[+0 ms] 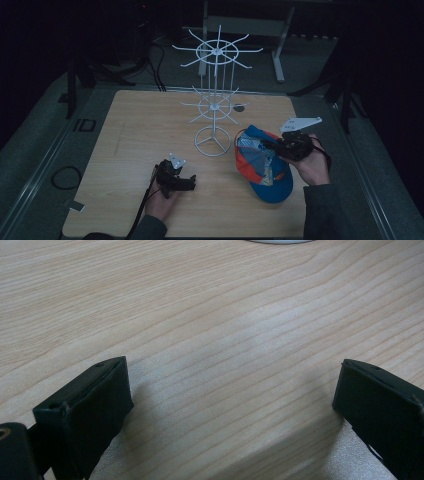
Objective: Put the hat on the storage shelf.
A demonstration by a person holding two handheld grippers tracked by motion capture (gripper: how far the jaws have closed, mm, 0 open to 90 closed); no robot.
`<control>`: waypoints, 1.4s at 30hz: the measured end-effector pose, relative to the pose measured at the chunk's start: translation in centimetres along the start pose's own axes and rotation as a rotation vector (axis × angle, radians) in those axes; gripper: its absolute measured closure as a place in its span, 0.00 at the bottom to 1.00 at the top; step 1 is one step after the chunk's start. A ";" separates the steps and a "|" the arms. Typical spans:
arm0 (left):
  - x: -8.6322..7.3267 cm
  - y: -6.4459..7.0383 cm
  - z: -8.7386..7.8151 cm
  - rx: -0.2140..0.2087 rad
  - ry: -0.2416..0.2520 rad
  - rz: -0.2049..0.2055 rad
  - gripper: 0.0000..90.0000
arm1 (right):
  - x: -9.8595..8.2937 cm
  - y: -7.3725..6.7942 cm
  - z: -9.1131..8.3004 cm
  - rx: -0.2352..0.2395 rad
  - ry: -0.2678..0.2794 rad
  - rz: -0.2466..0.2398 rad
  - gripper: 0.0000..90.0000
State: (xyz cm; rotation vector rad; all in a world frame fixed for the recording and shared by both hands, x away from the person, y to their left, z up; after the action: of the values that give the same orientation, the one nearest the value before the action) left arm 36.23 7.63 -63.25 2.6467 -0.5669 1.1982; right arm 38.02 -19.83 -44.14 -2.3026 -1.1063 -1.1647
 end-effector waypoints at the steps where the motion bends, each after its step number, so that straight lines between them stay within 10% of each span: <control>1: 0.0 0.0 0.0 0.000 0.000 0.000 0.03 | 0.1 0.1 -0.2 -0.002 0.007 0.001 0.99; 42: 0.0 0.0 0.0 0.000 0.000 0.000 0.03 | 2.5 0.1 -3.1 0.025 0.100 0.006 0.99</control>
State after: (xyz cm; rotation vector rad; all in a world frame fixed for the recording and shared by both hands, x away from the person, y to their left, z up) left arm 36.24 7.63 -63.25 2.6466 -0.5664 1.1989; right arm 37.34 -20.47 -40.27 -2.2021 -1.0706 -1.2426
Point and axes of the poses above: each handheld gripper's, and its own axes: z roughly forward along the jaws, x roughly out of its top, y roughly to its right, the point moved 9 cm from there along z, roughly forward along the jaws, and after that the axes turned 5 degrees about y, right-handed, at the moved point
